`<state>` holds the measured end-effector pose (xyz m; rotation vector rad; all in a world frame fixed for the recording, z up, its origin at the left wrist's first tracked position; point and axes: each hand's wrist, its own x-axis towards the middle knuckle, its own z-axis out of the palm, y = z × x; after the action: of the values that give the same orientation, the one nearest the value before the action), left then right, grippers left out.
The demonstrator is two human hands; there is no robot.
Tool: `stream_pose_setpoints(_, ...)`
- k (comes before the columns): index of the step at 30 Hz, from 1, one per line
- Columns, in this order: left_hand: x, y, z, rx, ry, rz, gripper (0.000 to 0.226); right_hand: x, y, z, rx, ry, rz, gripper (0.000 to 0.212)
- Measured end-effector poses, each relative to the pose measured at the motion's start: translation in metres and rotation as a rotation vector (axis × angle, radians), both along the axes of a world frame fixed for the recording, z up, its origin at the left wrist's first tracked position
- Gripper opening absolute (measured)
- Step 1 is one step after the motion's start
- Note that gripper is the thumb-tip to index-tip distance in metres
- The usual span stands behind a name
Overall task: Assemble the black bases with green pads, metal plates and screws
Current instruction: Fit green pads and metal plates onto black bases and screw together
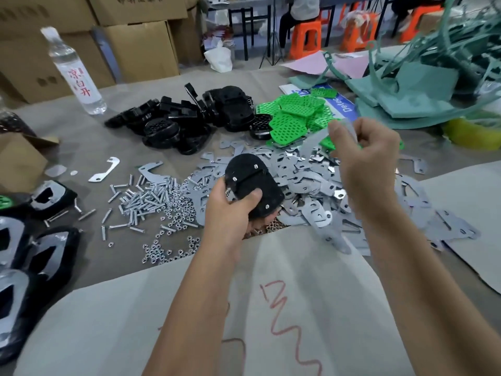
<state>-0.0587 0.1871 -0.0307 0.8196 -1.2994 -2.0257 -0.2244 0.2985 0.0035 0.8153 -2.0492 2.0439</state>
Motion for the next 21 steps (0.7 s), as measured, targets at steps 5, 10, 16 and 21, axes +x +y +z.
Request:
stream_pose_setpoints(5,0.037,-0.026,-0.001,-0.146,-0.014,0.123,0.041,0.05,-0.056,0.005,-0.326,-0.435,0.482,0.031)
stream_pose_setpoints(10,0.057,-0.048,-0.006,-0.288,-0.069,0.315,0.038,0.097,-0.087,-0.01,-0.109,-0.531,0.613,0.055)
stream_pose_setpoints(16,0.059,-0.057,-0.008,-0.486,-0.258,0.418,0.032,0.114,-0.091,-0.02,-0.144,-0.579,0.778,0.04)
stream_pose_setpoints(21,0.056,-0.055,-0.012,-0.572,-0.27,0.428,0.027,0.117,-0.089,-0.036,-0.067,-0.275,0.677,0.029)
